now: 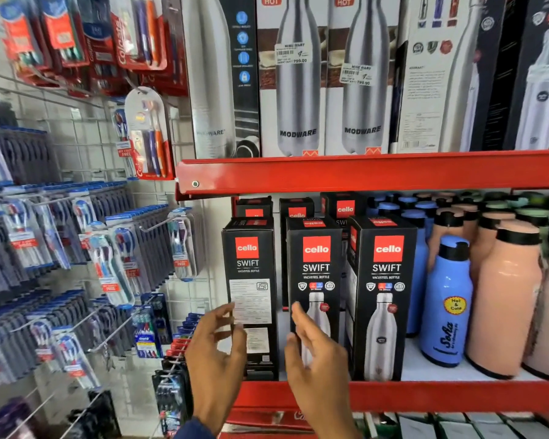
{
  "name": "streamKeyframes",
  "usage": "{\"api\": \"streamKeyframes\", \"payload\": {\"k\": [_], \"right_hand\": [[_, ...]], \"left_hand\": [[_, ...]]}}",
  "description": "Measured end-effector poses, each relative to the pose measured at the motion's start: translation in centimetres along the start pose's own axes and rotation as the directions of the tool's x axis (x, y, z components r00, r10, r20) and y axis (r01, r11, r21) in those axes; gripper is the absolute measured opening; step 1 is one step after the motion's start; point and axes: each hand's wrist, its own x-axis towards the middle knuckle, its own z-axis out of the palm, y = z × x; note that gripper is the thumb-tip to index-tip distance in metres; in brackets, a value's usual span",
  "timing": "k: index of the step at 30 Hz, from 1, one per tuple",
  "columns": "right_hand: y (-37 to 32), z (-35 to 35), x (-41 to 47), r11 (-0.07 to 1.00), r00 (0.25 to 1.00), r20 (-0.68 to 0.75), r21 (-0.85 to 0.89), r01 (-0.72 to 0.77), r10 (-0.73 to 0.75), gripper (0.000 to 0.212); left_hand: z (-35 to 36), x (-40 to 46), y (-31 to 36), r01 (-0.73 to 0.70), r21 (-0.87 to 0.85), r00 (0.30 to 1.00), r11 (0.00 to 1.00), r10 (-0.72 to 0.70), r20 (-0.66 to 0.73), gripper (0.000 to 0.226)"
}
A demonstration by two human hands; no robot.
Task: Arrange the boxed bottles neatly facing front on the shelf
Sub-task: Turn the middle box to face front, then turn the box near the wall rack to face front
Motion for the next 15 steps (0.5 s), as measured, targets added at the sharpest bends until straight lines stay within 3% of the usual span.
{"api": "streamKeyframes", "payload": {"k": [7, 15], "right_hand": [[-1.0, 3.5, 1.1, 0.990, 0.998, 0.038, -0.132, -0.039, 0.044, 0.060], [-1.7, 5.0, 1.3, 0.981, 0.996, -0.023, -0.175, -0.086, 0.083, 0.054]], "left_hand": [[0.1, 1.7, -2.2, 0.093, 0.033, 0.966, 0.995, -0.098, 0.238, 0.064], [-0.4, 2.6, -2.4, 0.103, -0.051, 0.942, 0.993, -0.081, 0.326, 0.058]]}}
